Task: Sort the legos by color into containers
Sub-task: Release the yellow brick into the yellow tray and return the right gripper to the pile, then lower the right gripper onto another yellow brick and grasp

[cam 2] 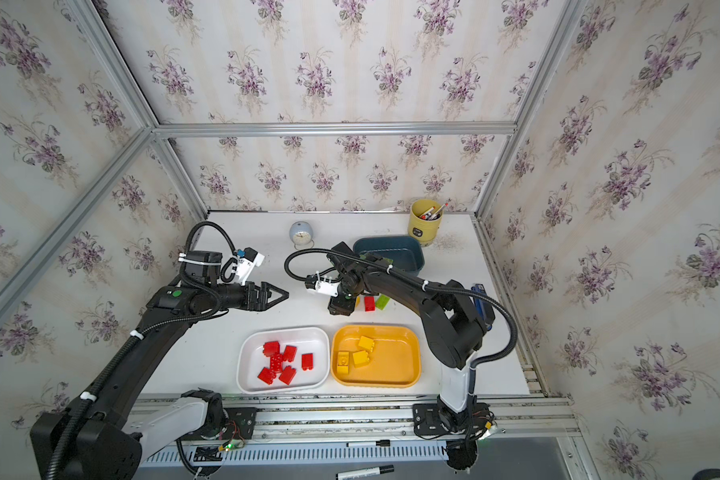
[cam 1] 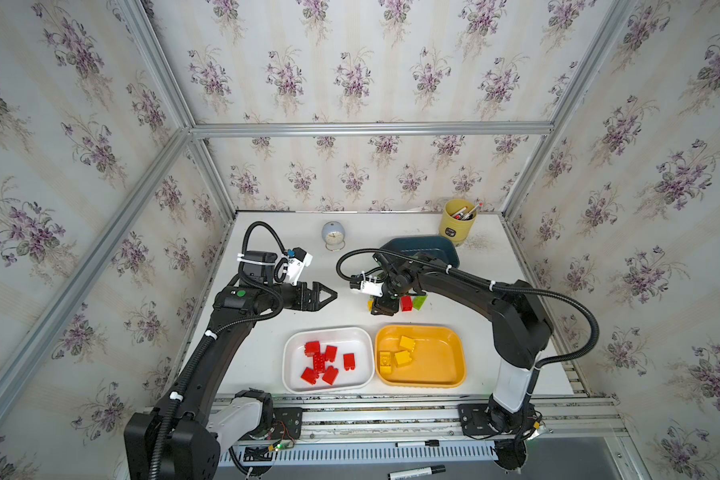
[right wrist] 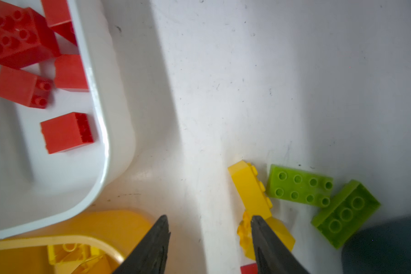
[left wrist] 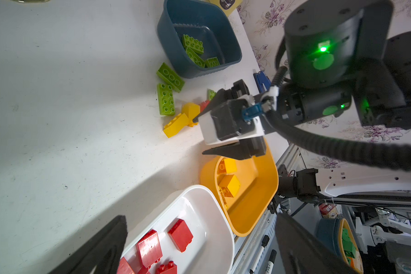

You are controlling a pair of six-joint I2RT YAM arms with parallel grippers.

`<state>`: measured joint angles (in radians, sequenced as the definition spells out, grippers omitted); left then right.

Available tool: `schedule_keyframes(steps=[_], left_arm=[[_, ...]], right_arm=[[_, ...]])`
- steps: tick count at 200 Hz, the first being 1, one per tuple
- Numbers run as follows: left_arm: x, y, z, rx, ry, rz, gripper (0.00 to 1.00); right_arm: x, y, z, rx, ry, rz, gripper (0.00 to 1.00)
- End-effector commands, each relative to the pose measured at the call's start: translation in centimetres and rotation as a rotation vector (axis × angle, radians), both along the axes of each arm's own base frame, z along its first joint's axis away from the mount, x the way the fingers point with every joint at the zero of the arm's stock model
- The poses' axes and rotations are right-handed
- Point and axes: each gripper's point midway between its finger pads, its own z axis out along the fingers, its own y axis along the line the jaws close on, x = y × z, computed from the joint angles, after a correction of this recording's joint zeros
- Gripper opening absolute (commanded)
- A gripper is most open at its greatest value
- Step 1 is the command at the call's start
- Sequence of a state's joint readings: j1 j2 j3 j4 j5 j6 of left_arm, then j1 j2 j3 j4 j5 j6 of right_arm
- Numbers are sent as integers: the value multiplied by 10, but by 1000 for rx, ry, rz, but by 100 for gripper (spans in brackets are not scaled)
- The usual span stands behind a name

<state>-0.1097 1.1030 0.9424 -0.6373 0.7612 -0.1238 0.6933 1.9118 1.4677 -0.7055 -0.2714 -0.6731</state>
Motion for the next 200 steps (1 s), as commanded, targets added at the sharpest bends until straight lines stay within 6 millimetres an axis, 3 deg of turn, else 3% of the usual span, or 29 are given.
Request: schedule_keyframes(steps=[1,71,114,136,171,200], left_arm=[[-2,0,3,-12,-15,-10,99],[-3,3,0,-20,-8,-5,99],[-5,4,-2,-21,-1,-7,99],[-5,4,-2,-21,0,-8,99],[-5,4,-4,-24,12,-9,99],[-3,3,-1,-30,8,-13,99]], right_arm=[[8,1,-12,-44,-7,60,57],[19,1,-50,-121,25,101,51],[16,-5,-65,-147,40,101,34],[13,-10,-70,-162,39,101,31],[10,-11,-62,-153,41,88,14],[12,-8,-30,-108,3,57,12]])
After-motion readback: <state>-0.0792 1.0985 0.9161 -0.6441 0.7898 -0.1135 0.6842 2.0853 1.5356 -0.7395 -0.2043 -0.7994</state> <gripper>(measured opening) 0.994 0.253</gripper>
